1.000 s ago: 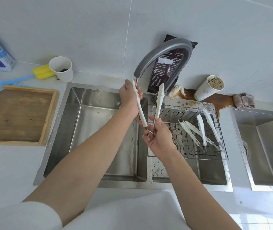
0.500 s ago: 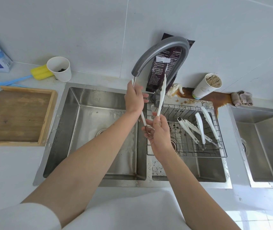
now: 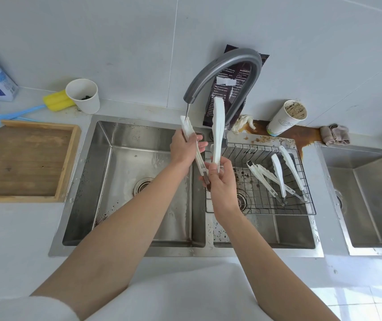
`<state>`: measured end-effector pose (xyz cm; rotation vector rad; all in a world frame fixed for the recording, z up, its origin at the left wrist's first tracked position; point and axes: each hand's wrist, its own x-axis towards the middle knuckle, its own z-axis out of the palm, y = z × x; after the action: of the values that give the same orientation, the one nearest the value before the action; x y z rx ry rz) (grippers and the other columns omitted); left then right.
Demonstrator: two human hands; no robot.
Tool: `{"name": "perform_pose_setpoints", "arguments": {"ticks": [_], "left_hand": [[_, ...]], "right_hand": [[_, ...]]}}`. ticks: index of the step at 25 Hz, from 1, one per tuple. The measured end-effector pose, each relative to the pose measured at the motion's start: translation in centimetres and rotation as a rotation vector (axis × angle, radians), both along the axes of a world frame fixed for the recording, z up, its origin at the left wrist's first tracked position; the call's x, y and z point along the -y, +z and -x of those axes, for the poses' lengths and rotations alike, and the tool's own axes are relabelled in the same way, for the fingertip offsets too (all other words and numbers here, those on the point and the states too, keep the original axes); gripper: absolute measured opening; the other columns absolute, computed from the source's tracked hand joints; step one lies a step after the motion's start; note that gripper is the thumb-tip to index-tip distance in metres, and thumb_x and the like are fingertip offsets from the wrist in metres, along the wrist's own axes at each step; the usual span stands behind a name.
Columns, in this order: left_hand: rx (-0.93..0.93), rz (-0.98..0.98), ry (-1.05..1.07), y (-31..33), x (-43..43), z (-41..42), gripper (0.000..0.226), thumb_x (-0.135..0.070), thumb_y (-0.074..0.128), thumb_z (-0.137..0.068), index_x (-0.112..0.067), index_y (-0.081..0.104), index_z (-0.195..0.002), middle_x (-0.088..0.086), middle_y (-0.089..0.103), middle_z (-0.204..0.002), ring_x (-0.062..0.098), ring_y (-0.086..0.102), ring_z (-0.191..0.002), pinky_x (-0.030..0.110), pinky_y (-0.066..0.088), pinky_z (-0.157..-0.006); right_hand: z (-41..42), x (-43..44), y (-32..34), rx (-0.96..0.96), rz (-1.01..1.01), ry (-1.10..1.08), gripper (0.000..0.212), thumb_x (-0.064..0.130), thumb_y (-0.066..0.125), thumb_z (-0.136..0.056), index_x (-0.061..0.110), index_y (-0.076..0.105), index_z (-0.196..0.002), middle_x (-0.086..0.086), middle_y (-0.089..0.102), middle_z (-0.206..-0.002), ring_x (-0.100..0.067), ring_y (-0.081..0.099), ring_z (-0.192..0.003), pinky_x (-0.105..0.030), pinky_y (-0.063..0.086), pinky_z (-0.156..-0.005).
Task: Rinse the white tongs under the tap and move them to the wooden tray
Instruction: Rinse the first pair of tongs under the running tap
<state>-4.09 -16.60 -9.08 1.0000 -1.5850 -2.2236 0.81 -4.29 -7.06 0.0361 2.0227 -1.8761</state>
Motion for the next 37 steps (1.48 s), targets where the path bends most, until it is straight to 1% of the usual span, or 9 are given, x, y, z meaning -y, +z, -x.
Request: {"name": "perform_pose_setpoints", "arguments": {"ticks": [6,9,15,18,22,28,33,35,37], "left_hand": [[-0.075,-0.185,-0.120,-0.2,-1.5,-3.0,0.009,-0.009,0.049,-0.101,-0.008,0.056,-0.106,0.018,0.069,-0.105,0.022,0.073,-0.089,0.032,0.060,-0.079],[-0.101,-0.288,-0.155,-0.5,-1.2,-4.2,0.007,-0.004,0.054,-0.098,-0.010,0.058,-0.100,0.018,0.066,-0.100,0.025,0.068,-0.091,0.040,0.058,-0.086],[-0.070,-0.393,-0.102,-1.6,-1.4,-6.2,0.023,-0.006,0.055,-0.098,0.000,0.056,-0.120,0.017,0.068,-0.112,0.022,0.071,-0.095,0.028,0.060,-0.075],[-0.037,-0.380,-0.099,-2.0,-1.3,-7.1,0.030,-0.009,0.054,-0.099,-0.004,0.055,-0.128,0.016,0.069,-0.115,0.023,0.071,-0.099,0.028,0.059,-0.072],[-0.013,-0.377,-0.137,-2.4,-0.7,-8.4,0.033,-0.015,0.053,-0.100,-0.009,0.053,-0.132,0.013,0.071,-0.109,0.024,0.072,-0.096,0.037,0.060,-0.076],[0.009,-0.306,-0.144,-3.1,0.3,-9.6,0.035,-0.016,0.051,-0.101,-0.017,0.049,-0.136,0.010,0.071,-0.112,0.022,0.071,-0.102,0.038,0.058,-0.083],[0.070,-0.206,-0.081,-3.4,0.2,-10.0,0.029,-0.014,0.052,-0.100,-0.013,0.055,-0.130,0.009,0.071,-0.111,0.022,0.069,-0.105,0.038,0.056,-0.090],[0.109,-0.166,-0.055,-3.5,-0.2,-10.0,0.028,-0.013,0.053,-0.100,-0.013,0.056,-0.128,0.008,0.069,-0.108,0.021,0.068,-0.105,0.038,0.056,-0.090],[0.158,-0.109,-0.043,-3.8,-0.5,-10.0,0.028,-0.014,0.053,-0.100,-0.012,0.058,-0.127,0.005,0.064,-0.104,0.020,0.067,-0.103,0.033,0.057,-0.085]], "right_hand": [[-0.4,-1.0,0.0,0.019,0.023,0.030,0.008,0.021,0.042,-0.106,0.023,0.050,-0.103,0.000,0.068,-0.095,-0.017,0.055,-0.067,-0.017,0.046,-0.056],[-0.7,-1.8,-0.2,0.027,-0.057,0.062,0.010,0.023,0.043,-0.106,0.026,0.052,-0.102,0.001,0.073,-0.090,-0.023,0.050,-0.075,-0.027,0.042,-0.059],[-1.5,-2.9,-0.1,0.068,-0.091,0.030,0.033,0.014,0.051,-0.102,0.015,0.046,-0.135,-0.006,0.073,-0.108,-0.020,0.069,-0.091,-0.029,0.059,-0.075],[-2.2,-2.9,-0.4,0.084,-0.059,0.025,0.032,0.006,0.054,-0.100,0.014,0.047,-0.130,-0.013,0.072,-0.107,-0.021,0.071,-0.092,-0.043,0.059,-0.082],[-2.9,-2.4,-0.9,0.074,-0.065,0.014,0.027,0.008,0.054,-0.100,0.029,0.049,-0.116,-0.007,0.073,-0.101,-0.014,0.072,-0.087,-0.033,0.060,-0.074],[-2.4,-2.2,-2.0,0.100,-0.153,0.046,0.032,0.013,0.055,-0.100,0.020,0.045,-0.130,-0.003,0.072,-0.105,-0.015,0.072,-0.095,-0.031,0.060,-0.080],[-1.1,-2.3,-3.0,0.065,-0.225,0.124,0.018,0.015,0.056,-0.100,0.015,0.055,-0.117,0.004,0.070,-0.098,0.000,0.070,-0.082,-0.035,0.059,-0.079],[-0.5,-2.3,-3.4,0.050,-0.258,0.155,0.010,0.015,0.056,-0.099,0.023,0.060,-0.101,0.008,0.067,-0.092,-0.003,0.067,-0.080,-0.041,0.060,-0.082],[-0.2,-2.3,-4.0,0.041,-0.305,0.182,0.022,0.014,0.055,-0.099,0.033,0.057,-0.087,0.009,0.063,-0.086,-0.011,0.063,-0.082,-0.047,0.058,-0.084]]}}
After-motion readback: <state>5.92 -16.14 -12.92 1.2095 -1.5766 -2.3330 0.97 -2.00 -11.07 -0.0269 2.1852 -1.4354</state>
